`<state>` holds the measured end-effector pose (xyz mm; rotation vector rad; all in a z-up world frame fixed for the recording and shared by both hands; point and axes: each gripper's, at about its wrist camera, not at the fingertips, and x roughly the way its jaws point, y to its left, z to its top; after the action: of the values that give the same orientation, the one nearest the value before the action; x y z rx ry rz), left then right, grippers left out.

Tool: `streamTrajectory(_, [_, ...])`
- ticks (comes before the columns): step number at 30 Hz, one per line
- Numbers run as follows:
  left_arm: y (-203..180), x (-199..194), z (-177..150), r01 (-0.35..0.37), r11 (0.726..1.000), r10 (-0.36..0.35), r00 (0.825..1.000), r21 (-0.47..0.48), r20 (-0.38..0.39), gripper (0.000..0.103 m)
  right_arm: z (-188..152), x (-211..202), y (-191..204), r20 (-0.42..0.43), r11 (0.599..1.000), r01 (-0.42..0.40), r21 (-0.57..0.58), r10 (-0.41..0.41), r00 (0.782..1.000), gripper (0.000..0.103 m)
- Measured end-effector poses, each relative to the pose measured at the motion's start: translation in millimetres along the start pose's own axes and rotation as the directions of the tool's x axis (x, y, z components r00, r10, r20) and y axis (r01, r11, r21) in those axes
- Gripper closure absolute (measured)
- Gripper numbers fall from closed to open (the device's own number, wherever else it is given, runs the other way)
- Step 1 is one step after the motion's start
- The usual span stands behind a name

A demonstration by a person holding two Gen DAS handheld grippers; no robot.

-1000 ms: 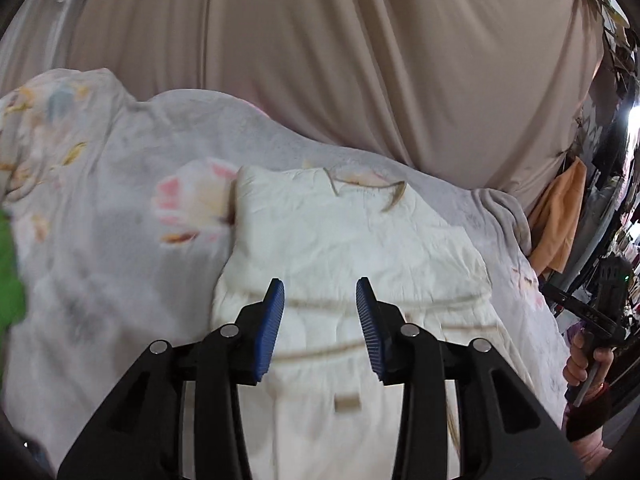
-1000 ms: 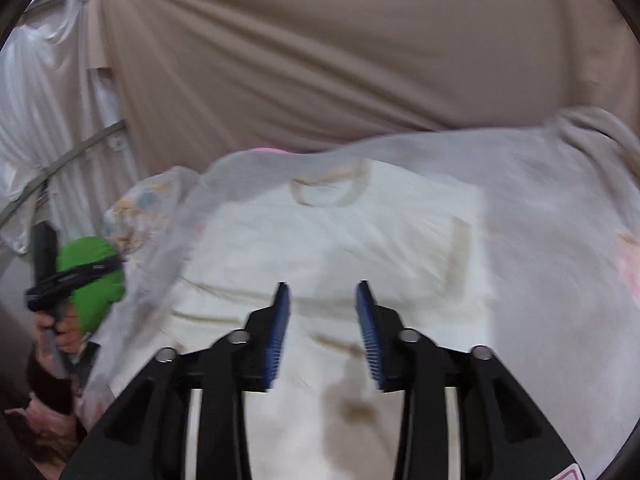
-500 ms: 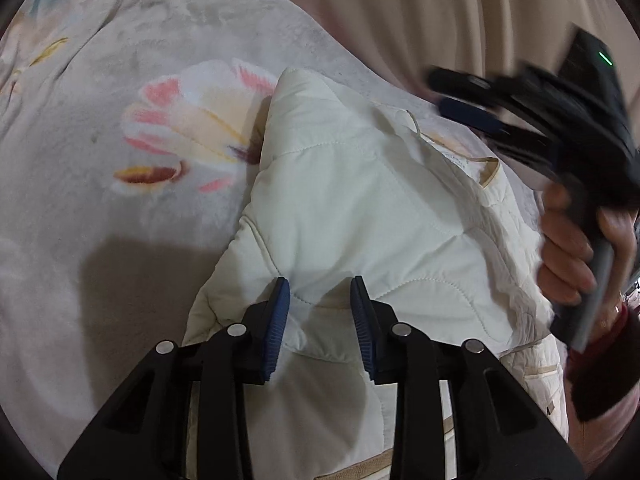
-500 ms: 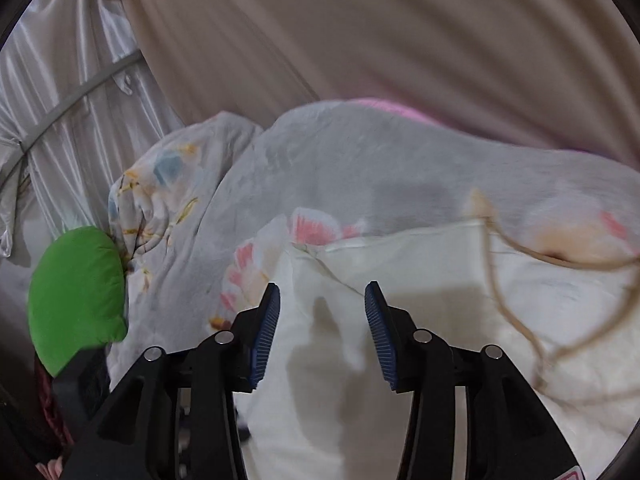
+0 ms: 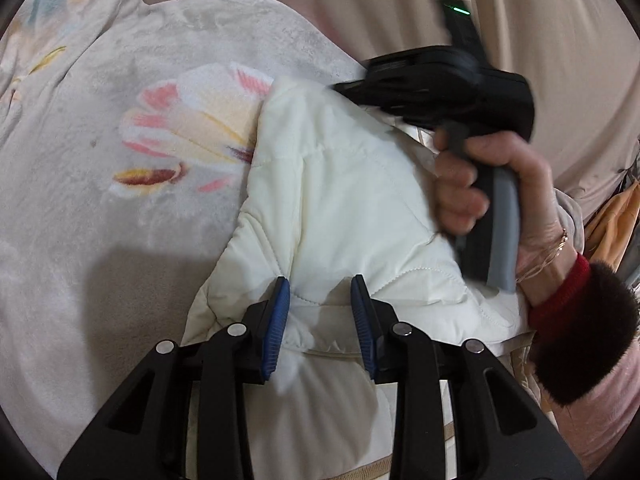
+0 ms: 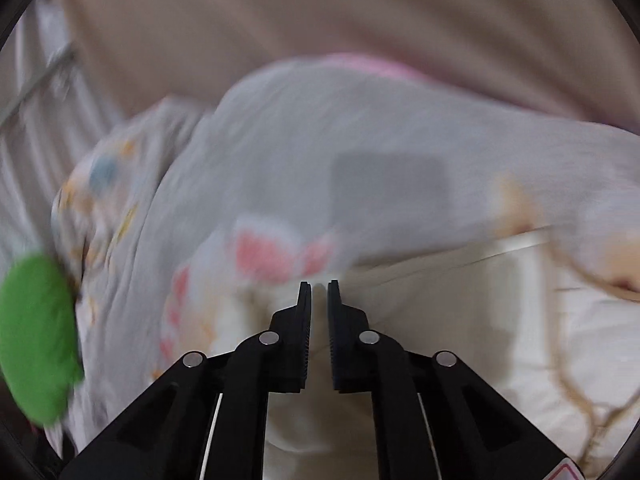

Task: Fold large clothes

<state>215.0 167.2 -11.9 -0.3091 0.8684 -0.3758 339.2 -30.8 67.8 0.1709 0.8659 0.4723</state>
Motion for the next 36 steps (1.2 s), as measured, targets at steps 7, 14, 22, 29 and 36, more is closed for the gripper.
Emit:
streamTrajectory(7, [-24.5, -54.6, 66.4, 0.115, 0.993, -0.113, 0.986, -0.014, 0.119, 0.072, 10.7, -48.2, -35.6, 0.033, 1.000, 0.021, -0.007, -0.021, 0.999, 0.101])
streamTrajectory(14, [-36.4, 41.4, 143.0, -0.050, 0.998, 0.052, 0.996, -0.036, 0.067, 0.072, 1.2, 5.3, -38.1, -0.125, 0.997, 0.035, -0.067, -0.043, 0.991, 0.103])
streamTrajectory(22, [-3.1, 105.0, 131.5, -0.147, 0.988, 0.146, 0.989, -0.046, -0.025, 0.075, -2.6, -35.3, -107.8, -0.026, 0.979, 0.193, 0.069, -0.192, 0.981, 0.103])
streamTrajectory(29, [-39.9, 54.7, 142.8, -0.136, 0.991, 0.134, 0.986, 0.011, 0.096, 0.077, -31.8, -194.5, -172.0, 0.186, 0.939, 0.277, 0.205, -0.315, 0.931, 0.102])
streamTrajectory(36, [-180.0, 81.5, 140.8, 0.113, 0.964, -0.109, 0.994, 0.241, -0.032, 0.041, -72.4, -241.0, -236.1, 0.097, 0.886, 0.352, 0.302, -0.396, 0.913, 0.091])
